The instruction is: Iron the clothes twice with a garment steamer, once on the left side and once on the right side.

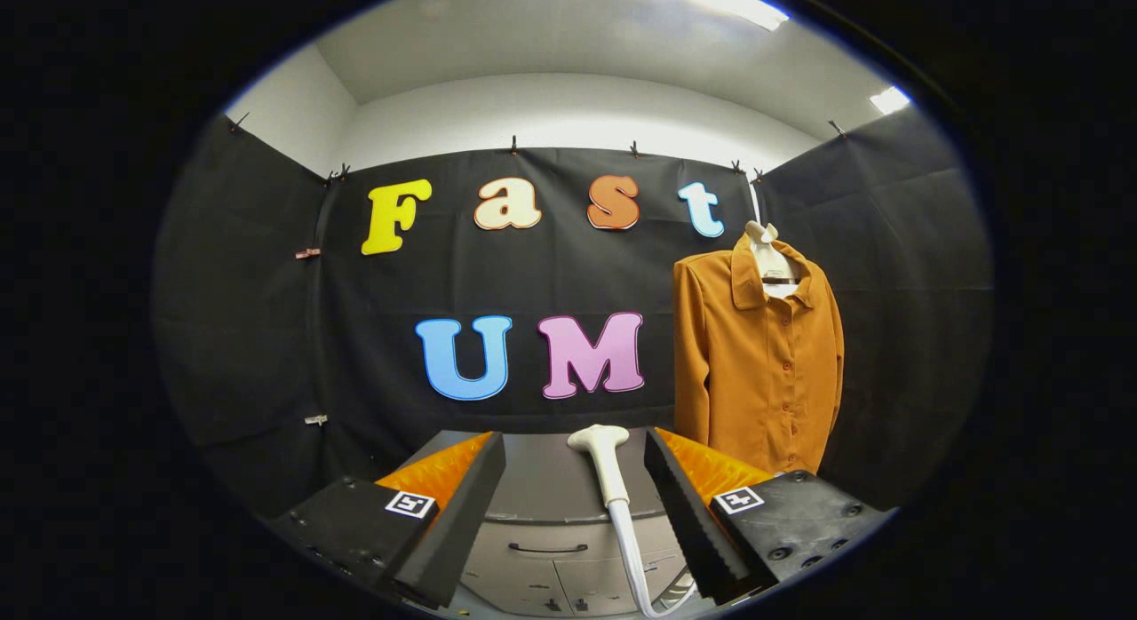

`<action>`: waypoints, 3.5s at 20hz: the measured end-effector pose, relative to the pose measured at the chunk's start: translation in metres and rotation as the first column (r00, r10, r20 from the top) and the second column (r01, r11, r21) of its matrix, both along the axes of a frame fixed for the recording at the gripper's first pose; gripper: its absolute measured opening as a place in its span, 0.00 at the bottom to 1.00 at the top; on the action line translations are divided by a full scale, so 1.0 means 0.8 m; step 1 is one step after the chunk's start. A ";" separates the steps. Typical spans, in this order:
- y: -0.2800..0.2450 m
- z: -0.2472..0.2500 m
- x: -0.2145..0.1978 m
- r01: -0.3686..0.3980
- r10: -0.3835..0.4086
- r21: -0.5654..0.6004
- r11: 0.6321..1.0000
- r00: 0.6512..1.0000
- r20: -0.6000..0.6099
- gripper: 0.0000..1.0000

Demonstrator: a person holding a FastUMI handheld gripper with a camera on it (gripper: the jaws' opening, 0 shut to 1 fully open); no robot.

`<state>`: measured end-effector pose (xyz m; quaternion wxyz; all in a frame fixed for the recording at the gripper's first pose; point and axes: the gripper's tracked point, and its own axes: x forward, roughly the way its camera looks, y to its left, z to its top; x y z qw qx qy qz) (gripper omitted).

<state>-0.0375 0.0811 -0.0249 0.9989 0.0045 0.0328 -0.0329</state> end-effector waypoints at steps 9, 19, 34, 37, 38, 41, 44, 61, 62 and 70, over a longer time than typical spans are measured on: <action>-0.022 -0.048 0.040 0.057 -0.057 -0.006 0.998 0.994 -0.090 0.98; -0.056 -0.135 0.204 -0.010 0.004 -0.023 1.000 0.968 -0.249 0.98; -0.085 -0.274 0.318 0.024 -0.003 0.030 0.999 0.827 -0.562 0.99; -0.086 -0.289 0.317 0.034 -0.011 0.026 0.999 0.788 -0.615 0.99; -0.085 -0.293 0.318 0.032 -0.012 0.021 0.999 0.779 -0.628 0.98; -0.085 -0.302 0.316 0.022 -0.017 -0.001 1.000 0.755 -0.655 0.85; -0.085 -0.308 0.314 0.021 -0.022 -0.009 1.000 0.737 -0.676 0.79; -0.077 -0.237 0.297 -0.019 0.025 0.017 1.000 0.863 -0.505 0.32; -0.078 -0.231 0.290 -0.016 0.024 0.019 1.000 0.868 -0.496 0.32; -0.067 -0.182 0.204 0.019 -0.018 -0.002 1.000 0.913 -0.408 0.32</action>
